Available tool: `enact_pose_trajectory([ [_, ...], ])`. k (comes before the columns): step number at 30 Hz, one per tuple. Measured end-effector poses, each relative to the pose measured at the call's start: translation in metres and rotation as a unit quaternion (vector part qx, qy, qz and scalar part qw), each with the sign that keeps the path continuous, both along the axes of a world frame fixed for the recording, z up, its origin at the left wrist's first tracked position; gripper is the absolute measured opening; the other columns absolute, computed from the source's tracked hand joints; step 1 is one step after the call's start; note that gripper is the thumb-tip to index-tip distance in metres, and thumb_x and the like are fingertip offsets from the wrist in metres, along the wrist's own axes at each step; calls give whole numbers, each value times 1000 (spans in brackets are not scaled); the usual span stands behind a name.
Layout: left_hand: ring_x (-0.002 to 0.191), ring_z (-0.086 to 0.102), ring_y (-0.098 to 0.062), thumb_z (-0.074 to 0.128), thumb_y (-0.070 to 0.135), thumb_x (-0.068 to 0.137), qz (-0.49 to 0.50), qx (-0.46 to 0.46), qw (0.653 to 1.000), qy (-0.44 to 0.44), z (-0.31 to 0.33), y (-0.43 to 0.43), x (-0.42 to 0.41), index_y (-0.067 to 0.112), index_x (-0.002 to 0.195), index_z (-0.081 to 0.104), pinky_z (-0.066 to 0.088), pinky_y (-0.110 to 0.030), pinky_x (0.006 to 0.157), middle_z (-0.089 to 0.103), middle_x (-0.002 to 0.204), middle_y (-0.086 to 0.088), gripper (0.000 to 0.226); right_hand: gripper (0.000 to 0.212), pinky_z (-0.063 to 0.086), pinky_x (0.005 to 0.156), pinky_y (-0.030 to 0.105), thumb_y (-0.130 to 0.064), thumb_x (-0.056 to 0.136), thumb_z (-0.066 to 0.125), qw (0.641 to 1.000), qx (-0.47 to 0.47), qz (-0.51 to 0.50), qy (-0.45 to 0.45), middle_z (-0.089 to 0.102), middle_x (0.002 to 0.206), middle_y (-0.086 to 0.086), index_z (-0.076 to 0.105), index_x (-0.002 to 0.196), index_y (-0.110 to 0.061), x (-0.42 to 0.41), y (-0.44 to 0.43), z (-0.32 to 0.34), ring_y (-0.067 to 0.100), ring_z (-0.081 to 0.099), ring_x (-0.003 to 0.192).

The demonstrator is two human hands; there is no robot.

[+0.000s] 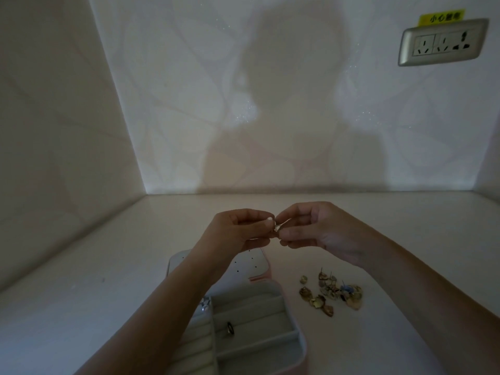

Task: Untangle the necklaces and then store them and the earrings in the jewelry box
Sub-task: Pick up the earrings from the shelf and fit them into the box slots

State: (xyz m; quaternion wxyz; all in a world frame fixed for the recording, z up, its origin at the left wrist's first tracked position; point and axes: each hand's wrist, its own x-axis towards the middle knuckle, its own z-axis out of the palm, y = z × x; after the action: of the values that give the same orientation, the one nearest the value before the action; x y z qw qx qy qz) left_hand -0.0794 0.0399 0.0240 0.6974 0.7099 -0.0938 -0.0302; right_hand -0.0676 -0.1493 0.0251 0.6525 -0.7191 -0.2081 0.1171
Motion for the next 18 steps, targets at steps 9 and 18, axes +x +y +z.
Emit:
enact_pose_trajectory([
  [9,73,68,-11,62,10,88,-31,-57,997,42,2,0,1,5,94,70,54,-18,65,72,81,-3,11,14,43,52,10,-9,77,77,940,-320,-68,-90,71,73,-4,72,85,-18,3,-1,-7,0,62,58],
  [18,72,69,-13,59,1,88,-36,-102,991,73,2,2,2,2,94,66,56,-19,66,72,81,-10,10,25,51,62,18,-31,72,78,987,-118,-64,-93,73,78,2,74,90,-15,-3,6,-1,10,66,68],
])
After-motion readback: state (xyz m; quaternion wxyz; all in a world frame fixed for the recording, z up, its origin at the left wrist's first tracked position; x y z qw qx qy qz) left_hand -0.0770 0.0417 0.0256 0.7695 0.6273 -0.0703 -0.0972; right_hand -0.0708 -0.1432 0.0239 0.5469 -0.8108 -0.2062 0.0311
